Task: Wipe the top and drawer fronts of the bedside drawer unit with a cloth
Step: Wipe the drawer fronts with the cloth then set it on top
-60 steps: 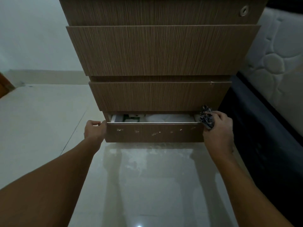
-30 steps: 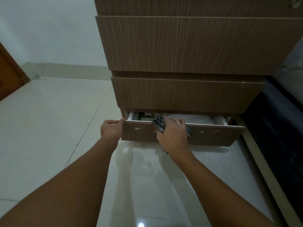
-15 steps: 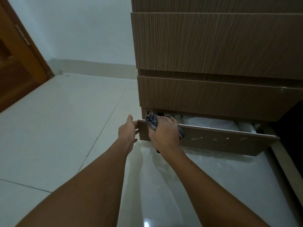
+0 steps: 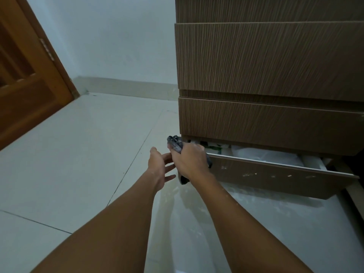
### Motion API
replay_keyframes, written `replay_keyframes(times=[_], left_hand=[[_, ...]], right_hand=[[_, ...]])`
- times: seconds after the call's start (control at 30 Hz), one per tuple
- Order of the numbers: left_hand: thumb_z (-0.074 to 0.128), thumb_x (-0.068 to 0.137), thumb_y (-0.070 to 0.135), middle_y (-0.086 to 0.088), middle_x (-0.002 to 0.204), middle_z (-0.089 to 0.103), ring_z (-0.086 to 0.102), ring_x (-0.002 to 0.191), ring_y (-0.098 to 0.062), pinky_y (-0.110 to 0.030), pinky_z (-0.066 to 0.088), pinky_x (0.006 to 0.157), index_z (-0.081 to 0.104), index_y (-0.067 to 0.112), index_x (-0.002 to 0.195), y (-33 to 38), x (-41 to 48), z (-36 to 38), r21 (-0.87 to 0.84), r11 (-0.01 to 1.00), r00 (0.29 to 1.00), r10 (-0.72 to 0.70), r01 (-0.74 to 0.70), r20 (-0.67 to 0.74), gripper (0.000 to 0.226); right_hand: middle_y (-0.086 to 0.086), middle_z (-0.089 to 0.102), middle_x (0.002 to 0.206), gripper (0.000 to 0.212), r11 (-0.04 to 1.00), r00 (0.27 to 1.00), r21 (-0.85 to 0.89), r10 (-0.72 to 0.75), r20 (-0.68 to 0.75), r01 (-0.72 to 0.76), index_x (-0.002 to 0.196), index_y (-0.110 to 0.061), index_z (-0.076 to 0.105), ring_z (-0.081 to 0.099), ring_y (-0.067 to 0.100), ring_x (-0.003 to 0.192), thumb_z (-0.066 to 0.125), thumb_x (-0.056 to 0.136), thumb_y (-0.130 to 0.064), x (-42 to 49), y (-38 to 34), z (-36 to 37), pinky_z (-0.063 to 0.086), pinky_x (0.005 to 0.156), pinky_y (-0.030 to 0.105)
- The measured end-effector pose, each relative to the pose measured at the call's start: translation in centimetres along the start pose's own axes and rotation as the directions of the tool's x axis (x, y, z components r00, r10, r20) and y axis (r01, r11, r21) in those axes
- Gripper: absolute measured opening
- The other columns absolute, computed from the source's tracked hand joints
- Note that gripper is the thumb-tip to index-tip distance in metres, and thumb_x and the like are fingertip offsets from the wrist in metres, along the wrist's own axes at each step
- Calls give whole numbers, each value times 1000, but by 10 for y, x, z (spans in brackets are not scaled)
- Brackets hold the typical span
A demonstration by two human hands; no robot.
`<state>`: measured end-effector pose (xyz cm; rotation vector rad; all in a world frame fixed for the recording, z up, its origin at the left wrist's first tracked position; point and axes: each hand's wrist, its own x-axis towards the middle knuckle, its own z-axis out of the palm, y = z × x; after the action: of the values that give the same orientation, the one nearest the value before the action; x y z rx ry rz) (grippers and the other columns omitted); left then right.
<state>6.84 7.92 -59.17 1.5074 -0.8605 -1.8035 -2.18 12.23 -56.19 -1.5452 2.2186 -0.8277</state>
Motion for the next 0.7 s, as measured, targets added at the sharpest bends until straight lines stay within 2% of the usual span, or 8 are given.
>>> replay_keyframes(times=[0.07,0.13,0.2,0.27,0.37,0.5,0.57,0.7], left_hand=[[6,97,52,-8,110,72,62,108,-24,-51,43,103,69,12,111,-2,-1,2,-21,1000,1000,6,-6,-9,76],[8,98,50,-13,108,70,63,106,-28,-49,47,99,67,9,110,-3,-2,5,-51,999,999,8,-10,-31,72],[13,99,47,-17,101,69,64,96,-33,-47,52,87,64,7,110,-1,-4,8,-115,993,999,-22,17,-40,66],[22,98,41,-16,98,70,65,92,-33,-44,54,80,63,8,110,0,-5,9,-110,994,999,-32,28,-43,55],[42,92,34,-5,101,72,66,96,-23,-40,52,86,66,12,102,-1,-9,8,66,998,998,19,-15,-64,34],[65,87,39,5,96,72,66,94,-14,-42,51,93,72,17,94,-5,-13,12,128,990,995,66,-57,-75,24],[69,87,40,5,96,72,66,91,-12,-41,53,91,71,15,97,-7,-12,16,113,991,991,84,-72,-109,27],[75,82,37,-3,100,72,69,94,-17,-40,57,87,68,8,106,-11,-7,23,20,998,984,65,-62,-168,37]], right_hand=[[5,66,97,48,999,999,33,22,33,-23,99,-21,69,52,24,105,40,95,-58,0,-2,-2,43,89,39],[2,67,92,47,956,992,281,55,115,-86,93,-22,68,59,21,96,43,92,-62,1,-6,-8,48,88,40],[1,71,89,41,761,975,617,88,206,-199,90,-20,67,67,19,87,52,91,-58,-4,-10,-21,52,86,38],[0,75,84,35,609,975,761,130,182,-224,85,-19,67,72,17,78,57,91,-52,-9,-7,-33,56,78,33],[-5,72,79,26,444,961,862,231,154,-245,85,-22,61,71,13,71,61,91,-47,-18,10,-45,52,67,28],[5,75,99,41,184,912,937,346,222,-298,112,-17,59,73,23,89,67,86,-48,-30,38,-57,57,84,44],[9,75,106,48,66,909,948,310,278,-312,120,-16,61,73,28,95,67,85,-48,-39,52,-63,54,91,53],[16,72,113,43,-118,863,872,130,489,-476,121,-11,63,70,32,103,64,90,-40,-56,70,-81,51,94,53]])
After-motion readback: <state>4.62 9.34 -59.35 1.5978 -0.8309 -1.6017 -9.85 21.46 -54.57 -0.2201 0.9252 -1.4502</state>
